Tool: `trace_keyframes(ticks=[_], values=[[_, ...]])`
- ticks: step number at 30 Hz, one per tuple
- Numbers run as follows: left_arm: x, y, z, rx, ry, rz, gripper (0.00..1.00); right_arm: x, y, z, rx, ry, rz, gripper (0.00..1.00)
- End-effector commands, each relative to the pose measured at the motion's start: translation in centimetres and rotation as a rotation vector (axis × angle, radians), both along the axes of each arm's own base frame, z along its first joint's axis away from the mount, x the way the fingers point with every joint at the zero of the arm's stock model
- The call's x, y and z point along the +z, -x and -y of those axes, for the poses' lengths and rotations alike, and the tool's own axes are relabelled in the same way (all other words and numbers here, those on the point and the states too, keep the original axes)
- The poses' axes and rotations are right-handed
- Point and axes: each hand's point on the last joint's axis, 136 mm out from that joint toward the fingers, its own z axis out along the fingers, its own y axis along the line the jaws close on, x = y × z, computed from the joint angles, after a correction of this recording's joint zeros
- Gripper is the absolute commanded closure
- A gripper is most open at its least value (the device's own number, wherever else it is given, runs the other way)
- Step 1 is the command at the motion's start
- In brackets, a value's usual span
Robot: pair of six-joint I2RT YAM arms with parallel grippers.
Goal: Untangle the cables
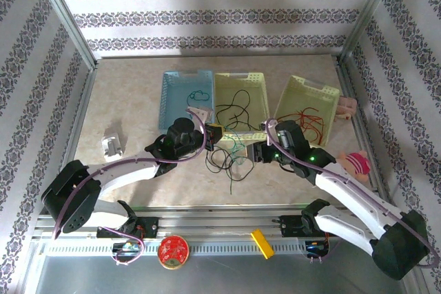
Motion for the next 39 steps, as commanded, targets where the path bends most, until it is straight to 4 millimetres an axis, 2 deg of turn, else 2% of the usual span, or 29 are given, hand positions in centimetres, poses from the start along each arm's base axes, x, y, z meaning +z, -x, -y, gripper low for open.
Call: trace_keyframes(ticks=[1,5,9,12,18,23,31,39], values=[[3.4,0.1,0.8,-0.013,0.045,0.076,1.00,1.8,-1.9,2.7,-0.176,-0.101,0.061,0.44],[5.8,0.1,0.8,-0.009,0.076,0.119,1.00,2.0,-2.7,6.8,-0.372,-0.210,0.063,0.43],[8.8,0.0,0.6,0.002,0.127,0.174,1.00,0.7,-2.3,8.3,-0.439,-0.229,0.012,0.41],[11.3,0.0,0.7,0.003,0.176,0.217,1.00,-0.1,-1.8,7.0,-0.371,-0.261,-0.047,0.41],[14.7,0.2,1.4,-0.033,0.243,0.268,1.00,2.9,-1.7,3.4,-0.159,-0.413,-0.022,0.41],[15.5,0.3,1.5,-0.037,0.272,0.283,1.00,2.8,-1.8,2.5,-0.129,-0.454,-0.052,0.40],[15.5,0.4,1.6,-0.041,0.273,0.290,1.00,2.7,-1.9,0.4,-0.036,-0.458,-0.109,0.40],[15.9,0.9,1.9,-0.063,0.275,0.301,1.00,2.2,-2.7,0.2,-0.048,-0.475,-0.117,0.40]])
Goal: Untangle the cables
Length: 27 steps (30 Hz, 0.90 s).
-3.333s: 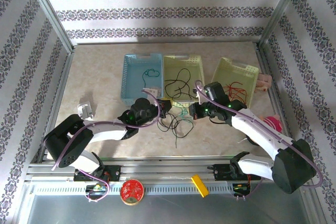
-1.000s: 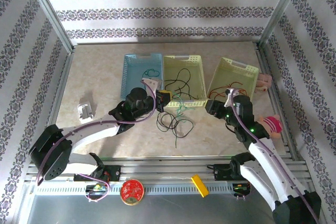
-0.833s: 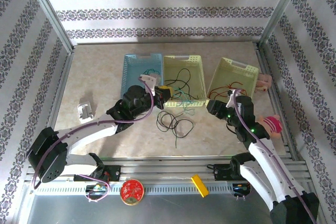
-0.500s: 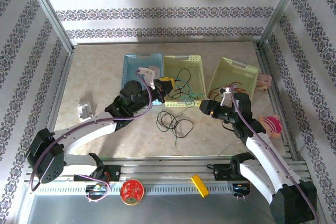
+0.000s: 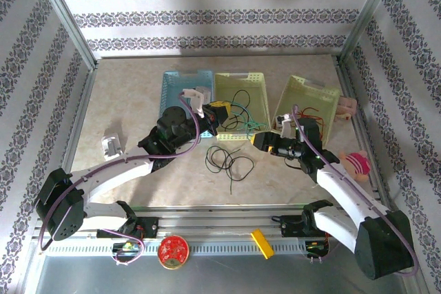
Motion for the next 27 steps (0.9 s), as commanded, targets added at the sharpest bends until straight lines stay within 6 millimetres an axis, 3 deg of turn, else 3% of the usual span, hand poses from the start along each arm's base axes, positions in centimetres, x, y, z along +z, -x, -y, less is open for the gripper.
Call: trace_keyframes(ticks=[1,14,21,27], values=[[3.3,1.1,0.4,-0.039,0.061,0.078,1.00,2.3,-1.0,-0.4,0.000,-0.049,0.083,0.40],[4.1,2.0,0.4,-0.073,0.090,0.091,1.00,4.1,-1.8,-0.8,0.011,-0.167,0.144,0.44],[4.7,2.4,0.3,-0.084,0.104,0.106,1.00,3.1,-2.5,-0.2,-0.027,-0.168,0.117,0.42],[4.6,2.3,0.1,-0.069,0.103,0.109,1.00,2.9,-1.3,-0.8,0.027,-0.194,0.084,0.43]])
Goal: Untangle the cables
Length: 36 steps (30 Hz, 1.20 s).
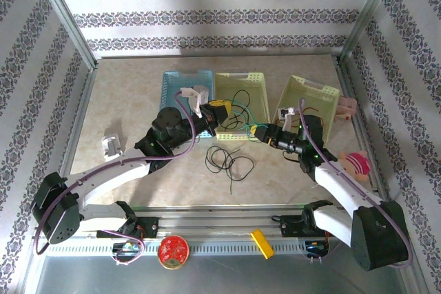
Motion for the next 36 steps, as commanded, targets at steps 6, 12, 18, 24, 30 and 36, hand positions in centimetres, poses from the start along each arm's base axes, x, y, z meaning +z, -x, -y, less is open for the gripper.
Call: trace_keyframes(ticks=[6,12,18,24,30,36], values=[[1.7,0.8,-0.1,-0.004,0.038,0.057,1.00,1.6,1.5,-0.4,0.057,-0.041,0.049,0.58],[1.1,0.2,-0.3,0.033,0.025,0.050,1.00,2.2,1.8,-0.9,0.099,-0.065,0.037,0.88],[0.5,-0.7,-1.0,0.095,0.017,0.039,1.00,1.9,1.7,-0.4,0.060,-0.039,0.021,1.00],[-1.0,-1.0,-1.7,0.141,-0.049,0.009,1.00,2.0,1.5,0.6,-0.006,-0.017,0.030,1.00],[-1.5,-0.5,-1.4,0.107,-0.065,-0.006,1.00,3.2,2.2,-0.1,0.057,-0.033,0.069,0.70],[-0.3,0.1,-0.9,0.061,-0.037,0.015,1.00,2.9,1.2,0.6,-0.013,-0.024,0.060,0.47]])
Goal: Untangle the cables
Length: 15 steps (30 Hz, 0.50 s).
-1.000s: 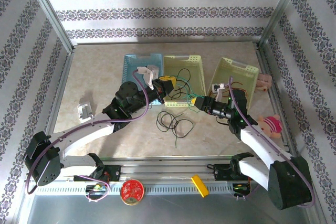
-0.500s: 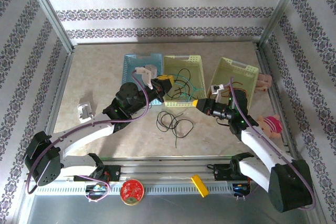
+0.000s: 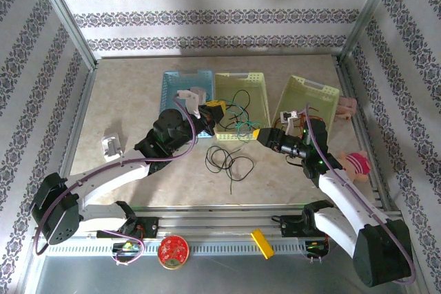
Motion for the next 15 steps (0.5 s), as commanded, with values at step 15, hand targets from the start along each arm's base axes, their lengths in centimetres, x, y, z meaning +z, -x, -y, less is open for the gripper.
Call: trace_keyframes(ticks=[15], values=[[4.8,1.9,1.6,-0.113,0.109,0.108,1.00,1.7,-1.8,-0.3,-0.012,-0.050,0.026,0.32]])
